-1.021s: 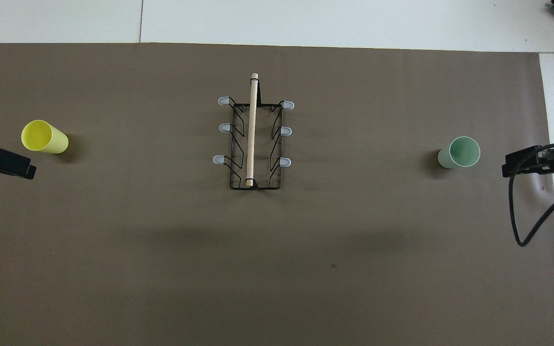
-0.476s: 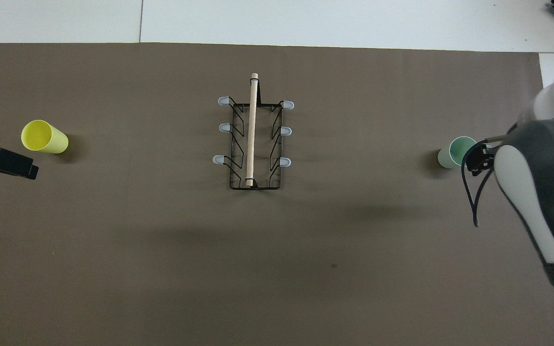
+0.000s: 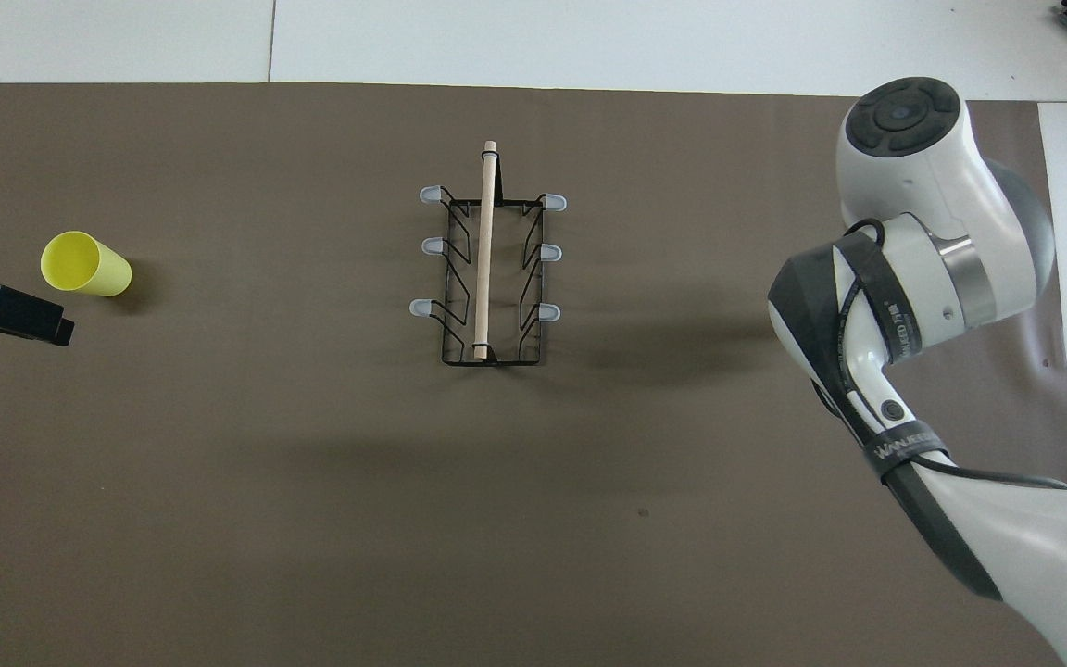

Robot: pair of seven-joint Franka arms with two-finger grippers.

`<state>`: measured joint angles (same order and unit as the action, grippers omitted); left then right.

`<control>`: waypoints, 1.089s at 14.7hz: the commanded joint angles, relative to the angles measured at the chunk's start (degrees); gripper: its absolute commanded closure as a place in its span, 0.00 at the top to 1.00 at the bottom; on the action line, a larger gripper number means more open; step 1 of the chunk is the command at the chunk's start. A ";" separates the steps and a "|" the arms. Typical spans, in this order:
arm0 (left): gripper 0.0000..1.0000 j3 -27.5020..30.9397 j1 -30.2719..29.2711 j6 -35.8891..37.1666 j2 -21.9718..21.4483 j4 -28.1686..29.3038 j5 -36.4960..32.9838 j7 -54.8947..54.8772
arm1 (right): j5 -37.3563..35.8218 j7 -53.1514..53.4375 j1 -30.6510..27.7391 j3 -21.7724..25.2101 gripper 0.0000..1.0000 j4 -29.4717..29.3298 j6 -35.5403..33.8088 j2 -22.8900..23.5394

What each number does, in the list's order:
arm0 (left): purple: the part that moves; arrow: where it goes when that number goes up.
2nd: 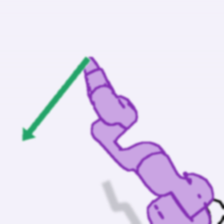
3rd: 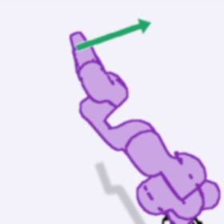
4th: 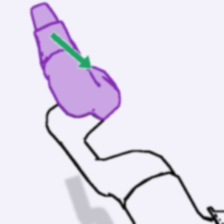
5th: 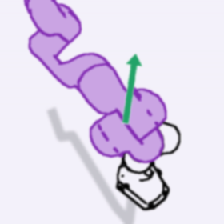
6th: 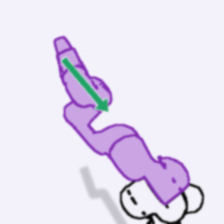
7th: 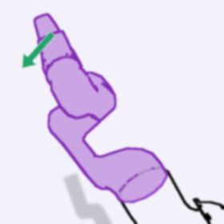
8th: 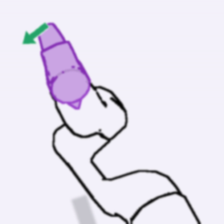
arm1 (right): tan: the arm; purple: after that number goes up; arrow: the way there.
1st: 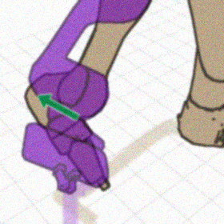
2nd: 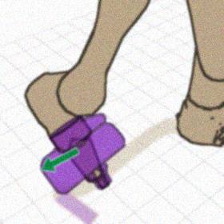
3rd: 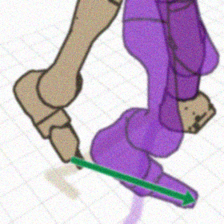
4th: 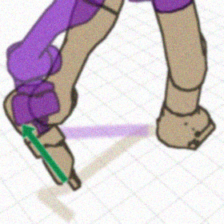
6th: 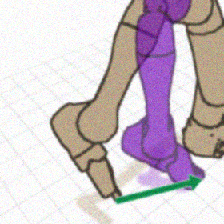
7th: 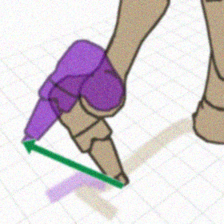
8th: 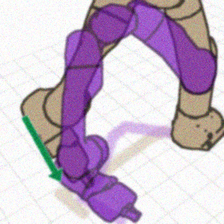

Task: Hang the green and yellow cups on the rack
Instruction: 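Move the right gripper over the pale green cup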

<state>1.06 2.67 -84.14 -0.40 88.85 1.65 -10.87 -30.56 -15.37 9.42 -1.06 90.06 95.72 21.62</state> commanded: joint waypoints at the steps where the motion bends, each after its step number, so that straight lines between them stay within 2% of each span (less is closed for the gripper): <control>1: 1.00 0.35 0.76 0.20 -1.62 1.77 -1.04 0.67 | -10.01 -4.48 2.25 -1.30 0.99 -1.46 1.14 5.87; 6: 1.00 0.44 1.02 -0.15 -1.62 1.68 -1.04 1.20 | -18.55 -20.99 4.02 -1.40 0.99 0.64 1.22 8.35; 8: 1.00 0.53 0.15 -1.89 -1.53 1.68 -0.78 1.72 | -23.64 -25.47 4.89 -1.49 0.99 3.01 3.23 8.79; 11: 1.00 0.96 -1.87 -1.82 -1.62 2.47 -0.34 2.07 | -24.73 -27.33 4.73 -1.49 0.99 5.47 5.96 8.79; 12: 1.00 2.27 -1.09 -1.91 -1.18 2.38 0.01 2.08 | -24.90 -27.78 4.64 -1.49 0.99 5.83 6.32 8.70; 13: 1.00 6.03 -0.21 -2.25 -0.66 2.38 0.80 2.08 | -24.90 -27.96 4.46 -1.49 0.99 5.83 6.58 8.70; 14: 1.00 8.67 0.32 -2.35 0.22 2.12 3.85 2.16 | -24.90 -27.96 4.20 -1.49 0.99 5.92 6.67 8.70; 16: 1.00 13.94 1.37 -2.35 4.25 0.99 7.22 3.74 | -24.82 -28.05 4.02 -1.57 0.99 6.53 7.81 8.70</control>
<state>10.19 2.09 -84.94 0.82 89.94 6.31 -9.03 -53.92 -42.19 14.34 -2.20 95.02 101.65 30.92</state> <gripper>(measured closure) 0.000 0.009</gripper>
